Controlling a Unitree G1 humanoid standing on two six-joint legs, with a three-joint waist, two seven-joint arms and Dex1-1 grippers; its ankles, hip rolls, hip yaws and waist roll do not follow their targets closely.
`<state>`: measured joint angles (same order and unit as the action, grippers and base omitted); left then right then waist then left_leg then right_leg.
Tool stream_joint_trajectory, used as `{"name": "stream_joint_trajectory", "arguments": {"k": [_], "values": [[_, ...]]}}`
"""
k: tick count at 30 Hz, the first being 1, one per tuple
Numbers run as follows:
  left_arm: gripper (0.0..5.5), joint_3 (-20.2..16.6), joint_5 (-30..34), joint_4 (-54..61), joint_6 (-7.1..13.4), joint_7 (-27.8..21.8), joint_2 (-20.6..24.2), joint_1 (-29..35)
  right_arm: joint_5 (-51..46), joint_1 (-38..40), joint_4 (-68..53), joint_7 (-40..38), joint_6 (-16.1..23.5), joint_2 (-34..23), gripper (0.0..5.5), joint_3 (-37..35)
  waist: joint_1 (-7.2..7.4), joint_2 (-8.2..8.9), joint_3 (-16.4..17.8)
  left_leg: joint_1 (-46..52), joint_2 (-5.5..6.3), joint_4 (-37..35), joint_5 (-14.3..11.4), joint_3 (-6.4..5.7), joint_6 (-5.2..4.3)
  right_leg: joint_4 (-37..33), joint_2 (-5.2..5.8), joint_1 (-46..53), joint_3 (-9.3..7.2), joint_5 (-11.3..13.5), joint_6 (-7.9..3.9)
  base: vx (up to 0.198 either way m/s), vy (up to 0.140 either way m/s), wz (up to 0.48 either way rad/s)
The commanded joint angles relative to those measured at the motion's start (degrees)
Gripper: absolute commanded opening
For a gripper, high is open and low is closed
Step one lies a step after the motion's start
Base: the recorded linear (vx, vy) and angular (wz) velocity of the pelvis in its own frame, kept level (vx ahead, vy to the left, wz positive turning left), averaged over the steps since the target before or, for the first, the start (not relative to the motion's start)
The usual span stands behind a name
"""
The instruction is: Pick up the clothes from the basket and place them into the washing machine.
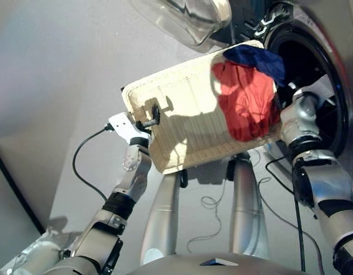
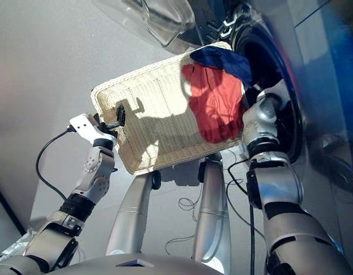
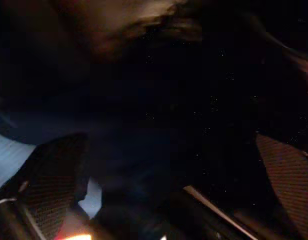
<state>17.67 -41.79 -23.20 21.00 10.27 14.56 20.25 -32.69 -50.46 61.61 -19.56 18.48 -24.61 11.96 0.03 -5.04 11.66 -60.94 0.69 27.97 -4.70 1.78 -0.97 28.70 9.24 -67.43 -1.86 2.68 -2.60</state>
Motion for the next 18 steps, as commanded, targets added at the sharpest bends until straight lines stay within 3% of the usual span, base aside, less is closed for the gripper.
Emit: {"name": "stream_joint_trajectory", "arguments": {"k": [1,13,18], "values": [[5.5,-2.54,-0.5,1.29,1.01,-2.18,2.43,0.31,5.07,-1.09,-1.8,5.05,-0.82,-0.9,5.5,3.71,-1.2,-0.57,1.08,2.61,-1.44,-1.39,-2.0,-2.29,-0.54,-2.41,-0.56,5.91,-0.61,-3.18,-2.91,0.0,0.0,0.0],[5.5,-1.85,0.1,-2.35,0.57,-2.81,0.53,3.32,15.31,0.32,8.43,8.85,-5.69,8.06,5.5,9.97,-2.67,-0.84,2.85,3.28,-1.04,-2.87,-0.86,-2.86,-0.42,-2.74,-0.81,6.21,-1.12,-3.1,-3.05,0.0,0.0,0.0],[5.5,-1.25,0.21,-2.62,0.36,-2.05,0.28,3.83,15.23,-0.31,11.24,6.38,-6.39,8.53,5.5,7.32,-3.1,-1.42,3.37,1.35,-0.88,-0.62,-1.76,-3.18,-0.12,0.12,-0.88,4.41,-0.81,-4.38,-2.89,0.0,0.0,0.0]]}}
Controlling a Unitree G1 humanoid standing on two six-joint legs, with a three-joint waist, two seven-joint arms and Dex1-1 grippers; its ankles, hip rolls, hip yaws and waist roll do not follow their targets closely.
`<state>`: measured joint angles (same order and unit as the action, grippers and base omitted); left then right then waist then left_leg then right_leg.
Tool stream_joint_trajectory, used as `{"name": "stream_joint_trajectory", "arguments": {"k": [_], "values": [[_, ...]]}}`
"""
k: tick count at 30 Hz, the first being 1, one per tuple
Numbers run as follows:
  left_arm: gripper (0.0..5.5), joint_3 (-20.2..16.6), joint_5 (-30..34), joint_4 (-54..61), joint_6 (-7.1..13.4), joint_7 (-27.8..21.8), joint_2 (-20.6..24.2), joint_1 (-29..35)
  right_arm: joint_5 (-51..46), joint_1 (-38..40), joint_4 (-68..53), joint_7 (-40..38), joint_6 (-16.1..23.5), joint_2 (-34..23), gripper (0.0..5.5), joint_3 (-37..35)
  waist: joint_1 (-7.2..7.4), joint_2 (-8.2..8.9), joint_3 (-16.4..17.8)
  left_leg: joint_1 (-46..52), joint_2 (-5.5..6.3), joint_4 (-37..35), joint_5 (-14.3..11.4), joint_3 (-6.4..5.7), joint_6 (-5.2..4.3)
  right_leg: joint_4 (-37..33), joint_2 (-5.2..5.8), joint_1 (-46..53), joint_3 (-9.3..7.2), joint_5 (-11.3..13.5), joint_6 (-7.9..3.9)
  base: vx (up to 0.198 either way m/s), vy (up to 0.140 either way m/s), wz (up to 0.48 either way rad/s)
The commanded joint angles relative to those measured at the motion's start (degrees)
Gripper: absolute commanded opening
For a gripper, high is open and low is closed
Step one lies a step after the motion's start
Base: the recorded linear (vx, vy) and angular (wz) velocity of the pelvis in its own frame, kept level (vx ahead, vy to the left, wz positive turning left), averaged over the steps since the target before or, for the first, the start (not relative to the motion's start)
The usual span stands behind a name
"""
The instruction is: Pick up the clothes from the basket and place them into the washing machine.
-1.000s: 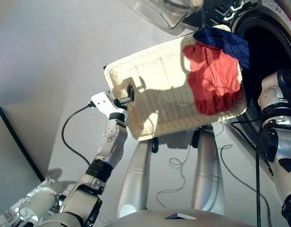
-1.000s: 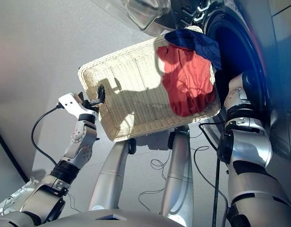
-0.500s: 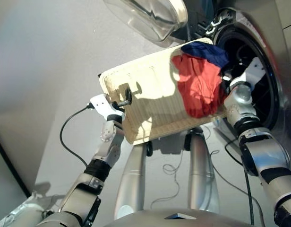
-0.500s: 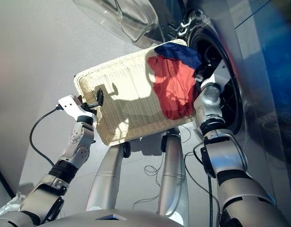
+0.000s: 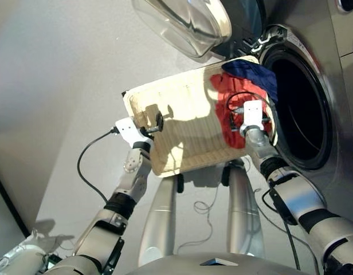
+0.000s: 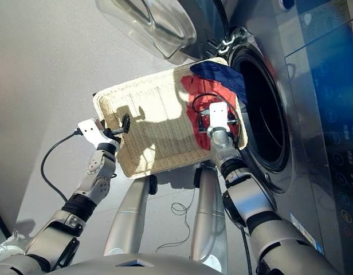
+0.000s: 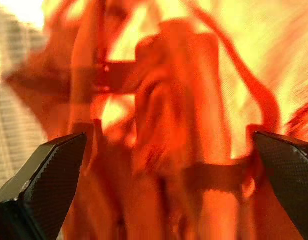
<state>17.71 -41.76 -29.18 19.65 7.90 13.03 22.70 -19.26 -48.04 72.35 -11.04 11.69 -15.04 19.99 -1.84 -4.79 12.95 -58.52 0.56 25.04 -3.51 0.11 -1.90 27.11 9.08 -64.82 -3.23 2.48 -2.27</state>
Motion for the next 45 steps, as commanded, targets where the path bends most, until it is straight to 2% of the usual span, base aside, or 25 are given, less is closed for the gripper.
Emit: {"name": "stream_joint_trajectory", "arguments": {"k": [1,9,10,12,18,21,25,37,43,45], "values": [[5.5,-1.15,0.19,3.63,1.71,0.56,1.9,1.43,2.25,-3.21,1.1,-3.16,0.15,-1.37,5.5,-1.18,-1.36,-1.83,2.19,-1.49,-0.75,2.8,-3.14,-1.47,0.86,2.36,-0.69,1.36,0.61,-4.41,-3.17,0.0,0.0,0.0],[5.5,-0.6,1.2,5.03,1.21,1.74,2.73,1.23,2.05,-7.07,4.72,-5.0,-1.46,-3.5,5.5,-3.79,-2.12,-2.9,2.8,-5.79,-0.61,7.99,-4.79,-1.1,1.24,8.29,-0.53,-2.83,1.11,-6.41,-2.74,0.0,0.0,0.0],[5.5,-0.59,1.11,4.89,1.14,1.71,2.69,1.26,1.96,-7.52,5.11,-5.23,-1.54,-3.84,2.65,-4.02,-2.18,-3.06,2.92,-6.26,-0.54,8.66,-4.87,-1.01,1.29,9.05,-0.55,-3.31,1.07,-6.44,-2.74,0.0,0.0,0.0],[5.5,-0.42,0.97,4.73,1.0,1.89,2.68,1.24,1.76,-8.25,5.19,-5.85,-1.6,-4.19,0.0,-4.15,-2.24,-3.2,2.9,-6.63,-0.46,9.35,-5.08,-1.1,1.33,9.48,-0.52,-3.64,1.04,-6.55,-2.67,0.0,0.0,0.0],[5.5,-0.47,1.08,4.66,1.56,2.74,2.96,1.01,6.31,-8.65,2.87,-9.98,-1.15,-3.68,0.0,-2.9,-1.38,-2.73,2.18,-4.93,-0.7,7.62,-4.73,-0.63,1.27,8.08,-0.32,-2.28,0.73,-5.88,-2.77,0.0,0.0,0.0],[5.5,-1.42,2.19,5.62,2.07,4.79,3.19,1.11,16.62,-7.73,-0.44,-17.05,-2.48,-4.67,0.0,-0.84,-1.04,-2.65,1.87,-3.83,-0.57,6.48,-4.58,-0.25,1.27,7.3,-0.31,-1.59,1.1,-5.52,-2.93,0.0,0.0,0.0],[5.5,-2.56,3.89,6.1,2.93,5.86,3.67,1.93,25.89,-10.15,-3.21,-19.19,-5.0,-10.0,0.0,1.02,-0.9,-3.14,2.03,-3.33,-0.38,5.2,-4.19,0.1,1.3,6.1,0.23,-1.19,1.25,-4.97,-3.23,0.0,0.0,0.0],[5.5,-3.41,2.8,8.21,3.35,4.06,5.52,-0.35,25.72,-23.67,-3.32,-26.67,-7.03,-26.19,0.0,-0.26,-2.16,-5.62,1.34,-4.22,0.24,5.03,-4.18,1.48,1.66,7.53,1.43,-4.15,3.83,-4.66,-3.96,-0.003,0.015,-0.009],[5.5,-3.93,3.31,9.05,3.43,3.6,5.51,-1.69,23.03,-22.27,-10.98,-35.53,-6.15,-34.22,0.0,-7.45,-1.79,-7.13,1.2,-4.76,0.4,5.38,-4.59,1.99,1.9,8.03,1.41,-5.12,4.74,-4.99,-4.28,0.0,0.0,0.0],[5.5,-3.88,3.2,8.99,3.94,3.25,5.45,-2.28,21.12,-21.04,-14.36,-37.06,-4.41,-35.2,0.0,-10.57,-1.75,-7.44,0.97,-4.52,0.41,5.33,-4.77,2.13,2.0,8.07,1.36,-5.09,4.92,-5.05,-4.42,0.0,0.0,0.0]]}}
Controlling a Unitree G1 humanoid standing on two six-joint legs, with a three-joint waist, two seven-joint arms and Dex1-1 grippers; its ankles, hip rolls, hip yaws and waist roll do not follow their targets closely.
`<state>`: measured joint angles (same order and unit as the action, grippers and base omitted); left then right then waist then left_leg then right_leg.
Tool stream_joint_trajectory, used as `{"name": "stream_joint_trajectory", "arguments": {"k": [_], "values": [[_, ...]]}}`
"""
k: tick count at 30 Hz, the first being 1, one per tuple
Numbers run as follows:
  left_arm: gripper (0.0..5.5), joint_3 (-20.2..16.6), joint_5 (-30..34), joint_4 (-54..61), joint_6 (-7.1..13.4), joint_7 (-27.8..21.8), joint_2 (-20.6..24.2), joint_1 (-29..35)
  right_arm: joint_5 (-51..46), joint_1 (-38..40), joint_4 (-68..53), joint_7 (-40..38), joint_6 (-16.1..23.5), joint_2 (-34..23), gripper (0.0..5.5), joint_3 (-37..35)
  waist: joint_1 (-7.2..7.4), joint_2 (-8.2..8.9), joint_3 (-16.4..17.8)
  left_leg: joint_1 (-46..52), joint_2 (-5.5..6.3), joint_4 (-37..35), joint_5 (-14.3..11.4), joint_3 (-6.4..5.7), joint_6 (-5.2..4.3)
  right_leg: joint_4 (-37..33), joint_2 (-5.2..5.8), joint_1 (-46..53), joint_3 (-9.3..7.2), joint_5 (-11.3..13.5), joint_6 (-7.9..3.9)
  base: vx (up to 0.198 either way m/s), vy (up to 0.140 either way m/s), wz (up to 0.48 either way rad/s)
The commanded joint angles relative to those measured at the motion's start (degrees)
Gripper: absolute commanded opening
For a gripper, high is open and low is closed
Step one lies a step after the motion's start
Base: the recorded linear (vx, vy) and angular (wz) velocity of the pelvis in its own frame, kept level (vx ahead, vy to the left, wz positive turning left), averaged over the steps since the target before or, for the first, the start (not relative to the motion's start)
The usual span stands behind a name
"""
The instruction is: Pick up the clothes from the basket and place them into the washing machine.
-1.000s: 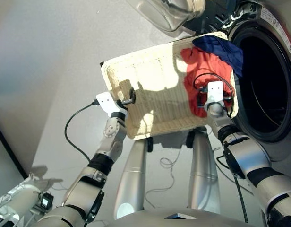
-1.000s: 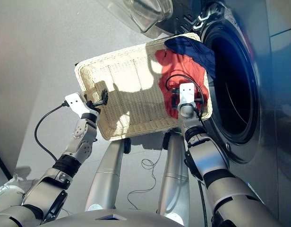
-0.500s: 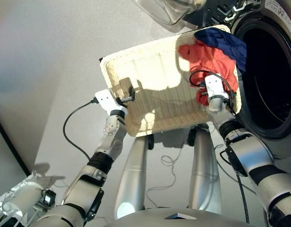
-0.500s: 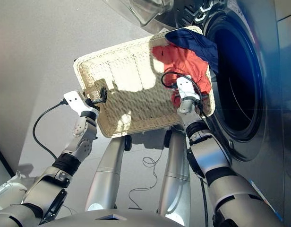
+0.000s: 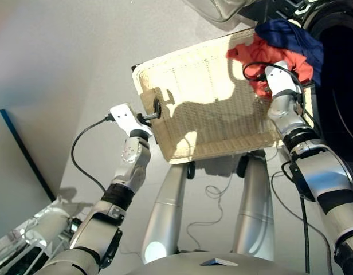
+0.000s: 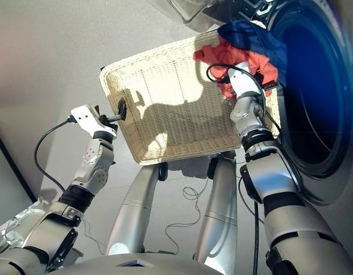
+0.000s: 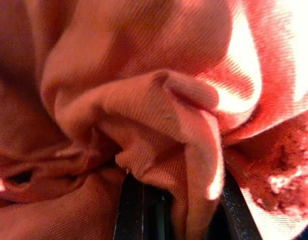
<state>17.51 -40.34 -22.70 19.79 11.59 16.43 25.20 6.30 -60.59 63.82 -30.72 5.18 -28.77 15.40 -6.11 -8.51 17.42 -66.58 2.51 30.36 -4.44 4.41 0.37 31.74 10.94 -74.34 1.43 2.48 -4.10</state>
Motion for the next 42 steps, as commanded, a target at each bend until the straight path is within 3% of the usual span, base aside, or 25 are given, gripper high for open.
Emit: {"name": "stream_joint_trajectory", "arguments": {"k": [1,5,11,13,14,17,20,24,28,33,37,42], "values": [[5.5,-3.81,1.6,2.53,3.87,-0.61,2.12,-5.0,-4.92,-7.86,-7.35,-17.9,2.4,-21.84,0.0,-6.78,2.66,-3.71,-3.59,3.72,-1.61,-0.16,-3.83,-2.12,-0.26,3.3,-0.51,4.56,0.26,-5.06,-2.6,0.0,0.0,0.0],[5.5,-4.11,1.37,2.68,4.25,-0.77,1.69,-5.67,-5.39,-3.38,-17.27,-19.82,5.61,-21.26,0.0,-12.02,3.82,-3.41,-3.56,4.68,-1.74,-0.94,-3.79,-1.97,-0.25,2.38,-0.77,5.44,0.56,-4.78,-2.72,0.0,0.0,0.0],[5.5,-3.31,1.38,2.11,4.18,-1.41,1.38,-5.96,-7.68,0.08,-19.29,-20.68,8.28,-18.13,0.0,-17.19,4.56,-3.38,-4.22,6.16,-1.83,-2.72,-3.75,-1.62,-0.31,0.48,-0.89,6.76,1.03,-4.42,-2.77,0.0,0.0,0.0],[5.5,-3.63,1.38,1.92,4.13,-1.51,1.38,-6.13,-6.52,1.63,-20.29,-20.8,8.21,-17.78,0.0,-17.72,4.8,-3.33,-4.0,5.63,-1.73,-3.23,-2.02,-1.17,0.03,-0.73,-0.74,6.59,0.77,-2.5,-2.38,-0.051,-0.002,0.029],[5.5,-3.78,1.46,1.86,4.05,-1.57,1.31,-6.33,-5.76,2.69,-21.09,-20.47,8.27,-17.41,0.0,-17.95,4.63,-3.44,-4.35,6.5,-1.79,-3.39,-3.45,-1.59,-0.31,-0.7,-1.03,7.36,1.09,-4.02,-2.81,0.0,0.0,0.0],[5.5,-4.55,1.8,1.49,4.01,-2.35,1.1,-6.89,-0.48,7.04,-23.99,-17.6,7.87,-17.59,0.0,-16.72,4.85,-3.17,-4.33,6.88,-1.97,-3.9,-3.2,-1.71,-0.38,-1.54,-1.3,7.98,0.88,-3.63,-2.83,0.034,-0.011,0.002],[5.5,-4.36,1.31,1.02,3.9,-2.72,0.82,-7.05,-4.87,10.1,-26.05,-13.79,11.55,-13.42,0.0,-17.71,5.23,-2.51,-4.33,7.17,-2.23,-3.74,-3.23,-1.74,-0.4,-1.73,-1.67,8.58,0.52,-3.45,-2.73,0.0,0.0,0.0],[5.5,-3.96,1.51,0.4,3.61,-2.88,0.55,-6.85,-5.18,13.55,-26.95,-13.01,12.76,-9.28,0.0,-19.06,6.04,-1.85,-4.58,7.15,-2.39,-3.48,-3.41,-1.97,-0.38,-1.94,-2.12,8.98,0.56,-3.45,-2.55,0.0,0.0,0.0],[5.5,-3.16,1.61,0.41,3.71,-2.9,1.29,-6.69,-9.33,11.23,-21.01,-12.81,12.04,-9.02,0.0,-20.29,5.84,-1.59,-4.75,7.16,-2.44,-3.89,-3.32,-2.07,-0.56,-2.54,-2.25,8.85,0.67,-3.17,-2.51,0.0,0.0,0.0],[5.5,-3.54,0.53,-0.11,3.22,-1.8,2.51,-6.84,-24.07,2.7,-7.79,-11.88,12.74,-12.31,0.0,-21.84,4.83,-1.77,-4.89,6.28,-2.56,-4.28,-3.27,-2.1,-0.74,-3.29,-2.29,7.85,0.88,-2.76,-2.65,0.0,0.0,0.0],[5.5,-3.41,0.64,-0.5,2.76,-0.34,2.01,-7.97,-29.58,-0.49,-11.73,-22.38,19.48,-9.37,0.0,-28.3,4.36,-3.05,-5.42,4.98,-2.44,-4.14,-2.95,-2.36,-0.56,-3.07,-2.25,6.46,1.28,-2.81,-2.68,0.0,0.0,0.0],[5.5,-2.86,0.02,-0.68,3.01,-0.35,1.74,-8.48,-28.86,-0.62,-13.77,-24.64,18.93,-5.69,0.0,-28.22,4.08,-2.98,-6.27,4.39,-2.56,-3.33,-3.22,-2.54,-0.42,-2.36,-2.31,6.28,0.94,-3.29,-2.41,0.0,0.0,0.0]]}}
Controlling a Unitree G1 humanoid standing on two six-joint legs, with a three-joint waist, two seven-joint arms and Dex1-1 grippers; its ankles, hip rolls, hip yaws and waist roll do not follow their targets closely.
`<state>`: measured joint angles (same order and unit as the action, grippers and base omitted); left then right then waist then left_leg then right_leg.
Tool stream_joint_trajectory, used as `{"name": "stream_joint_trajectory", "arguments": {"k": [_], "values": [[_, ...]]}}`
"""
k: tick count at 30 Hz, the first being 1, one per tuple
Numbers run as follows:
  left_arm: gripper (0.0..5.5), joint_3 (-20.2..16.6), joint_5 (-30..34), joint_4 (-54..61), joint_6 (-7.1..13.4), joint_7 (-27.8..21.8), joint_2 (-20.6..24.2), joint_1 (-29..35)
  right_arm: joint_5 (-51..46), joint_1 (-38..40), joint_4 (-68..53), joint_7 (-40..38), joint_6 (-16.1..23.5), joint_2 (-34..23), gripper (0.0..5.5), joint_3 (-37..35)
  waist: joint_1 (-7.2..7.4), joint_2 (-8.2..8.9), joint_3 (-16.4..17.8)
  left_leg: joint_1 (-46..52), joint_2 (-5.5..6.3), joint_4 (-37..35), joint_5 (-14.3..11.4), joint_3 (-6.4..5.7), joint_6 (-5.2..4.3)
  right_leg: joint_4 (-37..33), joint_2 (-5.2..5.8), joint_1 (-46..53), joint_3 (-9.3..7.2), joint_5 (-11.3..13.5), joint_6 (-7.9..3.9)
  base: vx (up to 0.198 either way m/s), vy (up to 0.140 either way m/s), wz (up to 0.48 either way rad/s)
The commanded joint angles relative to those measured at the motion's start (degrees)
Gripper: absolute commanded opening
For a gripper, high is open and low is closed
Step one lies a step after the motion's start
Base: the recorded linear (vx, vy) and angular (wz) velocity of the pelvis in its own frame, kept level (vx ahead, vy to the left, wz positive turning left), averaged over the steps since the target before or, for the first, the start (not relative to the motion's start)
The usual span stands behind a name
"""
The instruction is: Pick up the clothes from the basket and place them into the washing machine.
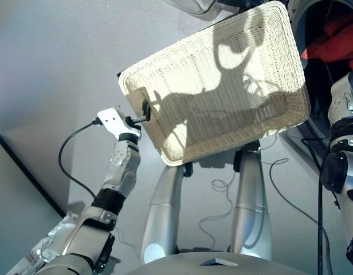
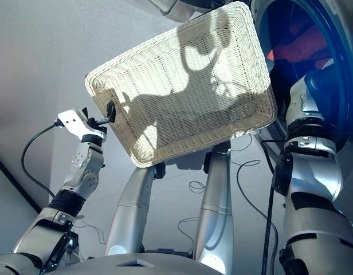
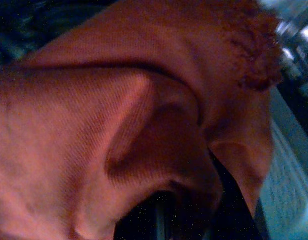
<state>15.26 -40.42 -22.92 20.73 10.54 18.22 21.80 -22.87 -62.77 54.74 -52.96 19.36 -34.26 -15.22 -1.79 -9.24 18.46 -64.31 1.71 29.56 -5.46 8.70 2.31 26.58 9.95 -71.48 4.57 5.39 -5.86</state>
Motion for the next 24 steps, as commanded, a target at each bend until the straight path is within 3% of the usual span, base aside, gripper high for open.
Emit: {"name": "stream_joint_trajectory", "arguments": {"k": [1,2,5,10,20,24], "values": [[5.5,-0.71,-0.02,-0.46,2.23,0.74,0.03,-5.03,-0.34,1.85,-4.33,-0.07,4.27,0.61,1.38,3.41,-0.27,-2.04,-7.34,2.09,-1.85,-2.47,-2.21,-6.85,-2.38,2.8,-1.32,3.53,-2.27,-6.18,-0.63,0.0,0.0,0.0],[5.5,-0.97,-0.17,-0.37,2.43,0.58,0.42,-4.88,-1.52,2.45,-3.43,4.26,3.24,1.05,5.5,5.65,-0.23,-1.66,-7.24,1.98,-1.96,-2.21,-2.2,-6.88,-2.44,2.88,-1.38,3.65,-2.36,-6.03,-0.54,0.0,0.0,0.0],[5.5,-1.85,-0.42,-0.04,2.23,0.19,1.03,-4.82,-2.64,4.79,-0.23,16.16,0.39,1.72,5.5,12.92,0.02,-0.61,-6.83,2.02,-2.44,-1.58,-2.47,-6.87,-2.66,2.87,-1.59,4.26,-2.82,-5.96,-0.36,-0.005,-0.017,-0.008],[5.5,-2.61,-0.24,-0.84,1.22,-1.29,1.04,-5.35,0.21,8.04,-0.11,25.47,-0.59,4.08,5.5,20.83,0.46,0.84,-6.53,2.7,-2.67,-1.14,-2.36,-6.99,-2.93,2.04,-1.77,5.95,-3.65,-5.56,-0.16,-0.003,-0.012,-0.004],[5.5,-2.43,0.17,-7.33,0.1,-5.56,-0.45,-4.85,0.87,14.2,0.67,36.58,-1.33,9.38,5.5,27.37,0.98,3.98,-6.95,5.76,-2.63,-1.54,-1.96,-7.74,-3.28,0.46,-1.8,9.95,-5.12,-5.32,-0.09,0.001,-0.005,-0.002],[5.5,-2.53,2.2,-12.21,-0.26,-6.29,-1.87,-5.38,-1.45,19.09,1.47,39.63,-1.49,13.27,5.5,26.65,1.24,5.79,-7.37,9.83,-2.59,-3.07,-1.88,-7.96,-3.49,-1.8,-1.77,14.56,-6.2,-4.98,-0.38,0.0,0.0,0.0]]}}
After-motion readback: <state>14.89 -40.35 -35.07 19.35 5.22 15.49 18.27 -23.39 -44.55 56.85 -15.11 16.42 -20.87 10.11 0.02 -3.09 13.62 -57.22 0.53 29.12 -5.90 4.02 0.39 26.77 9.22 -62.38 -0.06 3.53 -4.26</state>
